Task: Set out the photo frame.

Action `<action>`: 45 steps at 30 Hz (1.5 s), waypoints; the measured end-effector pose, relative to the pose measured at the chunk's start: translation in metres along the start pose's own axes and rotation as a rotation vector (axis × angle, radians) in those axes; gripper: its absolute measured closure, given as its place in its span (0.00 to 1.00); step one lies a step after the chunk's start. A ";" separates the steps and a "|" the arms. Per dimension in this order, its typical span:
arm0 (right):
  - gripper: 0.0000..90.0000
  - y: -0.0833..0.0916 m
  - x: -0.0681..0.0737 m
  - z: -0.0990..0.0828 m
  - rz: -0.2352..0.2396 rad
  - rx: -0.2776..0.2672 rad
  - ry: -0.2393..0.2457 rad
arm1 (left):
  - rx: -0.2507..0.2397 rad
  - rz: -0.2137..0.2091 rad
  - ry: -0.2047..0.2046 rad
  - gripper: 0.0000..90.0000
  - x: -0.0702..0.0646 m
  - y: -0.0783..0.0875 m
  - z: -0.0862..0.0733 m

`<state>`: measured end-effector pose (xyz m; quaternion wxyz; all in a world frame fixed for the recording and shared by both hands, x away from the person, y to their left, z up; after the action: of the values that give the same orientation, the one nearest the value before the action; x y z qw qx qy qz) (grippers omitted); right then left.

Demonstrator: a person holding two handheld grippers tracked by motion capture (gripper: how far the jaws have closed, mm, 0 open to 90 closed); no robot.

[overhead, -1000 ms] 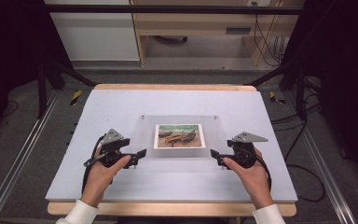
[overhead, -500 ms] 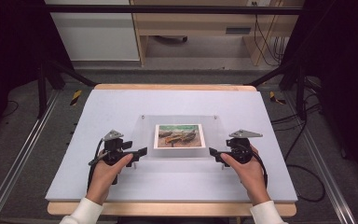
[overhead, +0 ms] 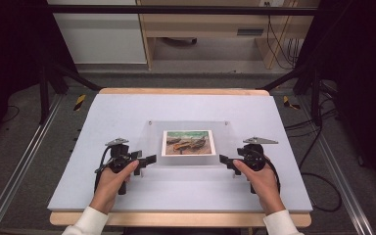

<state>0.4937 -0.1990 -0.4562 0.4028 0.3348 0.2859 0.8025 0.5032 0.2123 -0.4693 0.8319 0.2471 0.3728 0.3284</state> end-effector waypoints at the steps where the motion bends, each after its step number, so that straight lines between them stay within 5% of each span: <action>1: 0.16 0.001 -0.002 -0.001 0.018 0.002 -0.016 | -0.002 0.000 0.000 0.18 0.000 0.000 0.000; 12: 0.15 -0.003 -0.010 -0.003 0.085 0.013 -0.079 | -0.012 -0.004 -0.007 0.18 0.002 -0.002 0.001; 15: 0.15 -0.006 -0.009 -0.004 0.137 0.021 -0.099 | -0.012 -0.005 -0.010 0.18 0.003 -0.001 0.001; 29: 0.16 -0.007 -0.009 -0.001 0.116 0.021 -0.084 | 0.009 0.012 -0.019 0.19 0.003 -0.002 0.006; 33: 0.17 -0.008 -0.008 0.004 0.074 -0.013 -0.061 | -0.009 0.049 -0.069 0.19 0.000 -0.002 0.013; 45: 0.17 -0.005 -0.002 0.005 0.012 -0.035 -0.012 | -0.043 0.087 -0.109 0.26 -0.004 0.002 0.013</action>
<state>0.5008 -0.1973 -0.4569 0.4054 0.3342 0.2671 0.8079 0.5107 0.2089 -0.4584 0.8410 0.2627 0.3085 0.3584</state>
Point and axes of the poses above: each handheld gripper's, and its own axes: y roughly backward along the jaws, z roughly out of its top, x roughly to its left, the point moved 1 cm from there along -y, roughly forward along the jaws, and after that the axes turned 12 degrees about x, right-handed, at the moved point
